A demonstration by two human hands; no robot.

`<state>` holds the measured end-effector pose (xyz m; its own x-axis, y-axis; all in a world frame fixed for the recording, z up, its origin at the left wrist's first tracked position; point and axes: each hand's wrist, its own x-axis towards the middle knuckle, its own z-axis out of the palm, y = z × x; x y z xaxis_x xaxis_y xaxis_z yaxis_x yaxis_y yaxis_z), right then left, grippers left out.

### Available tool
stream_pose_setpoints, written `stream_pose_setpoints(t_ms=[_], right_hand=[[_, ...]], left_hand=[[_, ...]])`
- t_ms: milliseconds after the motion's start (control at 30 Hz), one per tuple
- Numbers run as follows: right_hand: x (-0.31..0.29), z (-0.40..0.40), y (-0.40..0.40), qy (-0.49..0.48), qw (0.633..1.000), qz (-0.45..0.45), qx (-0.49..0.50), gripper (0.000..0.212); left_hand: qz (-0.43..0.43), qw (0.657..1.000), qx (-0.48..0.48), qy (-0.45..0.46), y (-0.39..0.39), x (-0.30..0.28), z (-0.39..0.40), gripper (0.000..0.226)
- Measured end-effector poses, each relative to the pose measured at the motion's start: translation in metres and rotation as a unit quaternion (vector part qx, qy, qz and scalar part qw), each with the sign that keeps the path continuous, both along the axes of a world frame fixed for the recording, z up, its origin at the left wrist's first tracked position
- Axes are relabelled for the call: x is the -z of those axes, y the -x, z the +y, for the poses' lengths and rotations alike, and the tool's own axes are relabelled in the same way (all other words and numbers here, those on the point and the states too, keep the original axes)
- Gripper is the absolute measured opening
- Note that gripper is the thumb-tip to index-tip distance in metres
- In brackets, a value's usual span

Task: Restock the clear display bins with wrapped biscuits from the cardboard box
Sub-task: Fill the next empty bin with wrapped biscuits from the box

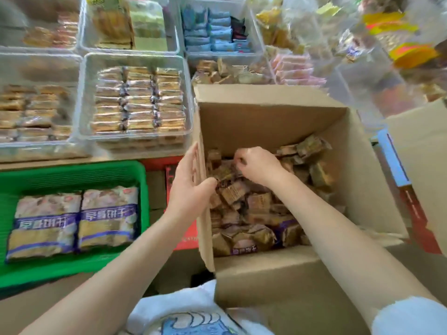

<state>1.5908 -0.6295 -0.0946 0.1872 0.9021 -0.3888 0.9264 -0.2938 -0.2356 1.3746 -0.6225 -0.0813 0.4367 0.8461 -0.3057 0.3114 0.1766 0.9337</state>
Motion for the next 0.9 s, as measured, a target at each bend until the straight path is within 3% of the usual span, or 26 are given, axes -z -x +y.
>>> stream_pose_setpoints(t_ms=[133,333,500,567,667,733,800,867,900], right_hand=[[0.059,0.012,-0.009,0.112,0.992,0.039,-0.044,0.037],[0.116,0.029,-0.005,0.095,0.994,0.018,-0.049,0.057],[0.125,0.034,-0.007,0.085,0.988,-0.068,-0.107,0.066],[0.110,0.038,-0.013,0.102,0.990,-0.032,-0.093,0.064],[0.070,0.043,-0.033,0.125,0.984,0.129,0.005,0.061],[0.033,0.040,-0.045,0.116,0.935,0.319,0.101,0.043],[-0.002,0.034,-0.052,0.096,0.825,0.535,0.153,0.041],[-0.034,0.029,-0.050,0.089,0.734,0.660,0.130,0.044],[-0.047,0.027,-0.044,0.090,0.716,0.684,0.105,0.045]], left_hand=[[-0.040,0.999,-0.024,0.019,0.002,-0.008,0.001,0.082],[-0.035,0.998,-0.034,0.027,-0.002,-0.012,-0.001,0.081],[-0.044,0.998,-0.036,0.021,-0.001,-0.011,0.002,0.082],[-0.043,0.998,-0.037,0.016,-0.001,-0.011,0.002,0.082],[-0.048,0.998,-0.028,0.011,-0.002,-0.009,0.002,0.081],[-0.046,0.999,-0.014,0.015,-0.003,-0.009,0.003,0.079],[-0.023,1.000,0.012,0.004,-0.002,-0.011,0.004,0.078],[0.012,0.999,0.021,-0.034,0.000,-0.017,0.010,0.075],[0.018,0.998,0.010,-0.056,0.002,-0.024,0.014,0.075]])
